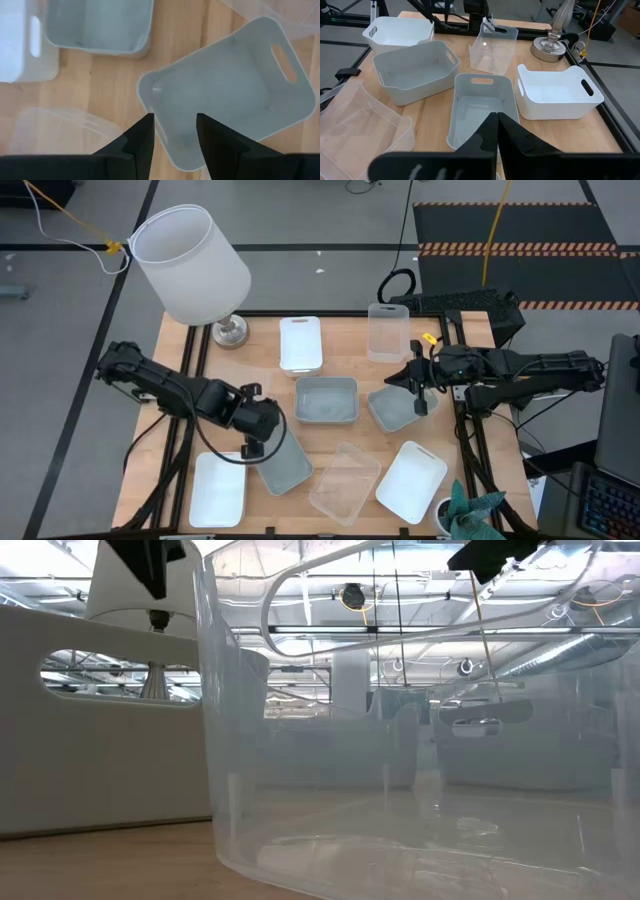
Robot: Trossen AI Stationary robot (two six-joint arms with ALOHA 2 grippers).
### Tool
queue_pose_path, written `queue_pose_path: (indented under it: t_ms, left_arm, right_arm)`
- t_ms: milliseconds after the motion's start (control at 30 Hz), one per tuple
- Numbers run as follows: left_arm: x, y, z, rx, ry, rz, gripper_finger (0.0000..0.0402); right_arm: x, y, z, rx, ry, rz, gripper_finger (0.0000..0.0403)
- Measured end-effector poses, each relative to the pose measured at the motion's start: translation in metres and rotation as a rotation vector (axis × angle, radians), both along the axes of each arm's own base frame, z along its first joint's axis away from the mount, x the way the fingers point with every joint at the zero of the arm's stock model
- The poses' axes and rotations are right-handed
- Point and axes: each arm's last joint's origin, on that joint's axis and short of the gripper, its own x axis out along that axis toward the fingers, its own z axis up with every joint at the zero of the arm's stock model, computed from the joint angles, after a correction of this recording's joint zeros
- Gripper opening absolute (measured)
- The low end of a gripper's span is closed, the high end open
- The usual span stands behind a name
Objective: Stack baskets by color
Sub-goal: Stack the bottom gray bin on the middle gray bin
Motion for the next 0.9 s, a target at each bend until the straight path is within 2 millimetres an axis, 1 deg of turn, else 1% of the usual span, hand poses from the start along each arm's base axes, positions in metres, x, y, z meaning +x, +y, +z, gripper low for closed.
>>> queue_pose_path:
  t_ms: [67, 233, 433, 600, 700, 900]
  left_arm:
    - [-0.001, -0.001, -0.005, -0.011, 0.013, 0.003, 0.015]
    - [-0.002, 0.001, -0.019, -0.032, 0.037, 0.089, 0.015]
    - [-0.007, 0.0, -0.036, -0.101, 0.091, 0.282, 0.015]
    - [-0.01, -0.001, -0.045, -0.142, 0.118, 0.403, 0.015]
    - [-0.013, -0.004, -0.051, -0.152, 0.131, 0.428, 0.015]
    - [-0.016, -0.007, -0.063, -0.132, 0.126, 0.422, 0.015]
  right_arm:
    - [0.0, 0.0, 0.0, -0.002, 0.0, 0.001, 0.0]
    - [0.0, 0.0, 0.0, -0.003, 0.0, 0.001, 0.0]
    - [0.0, 0.0, 0.0, -0.003, 0.0, 0.001, 0.0]
    - [0.0, 0.0, 0.0, -0.003, 0.0, 0.001, 0.0]
    - [0.0, 0.0, 0.0, -0.003, 0.0, 0.001, 0.0]
    - [0.0, 0.0, 0.0, -0.003, 0.0, 0.001, 0.0]
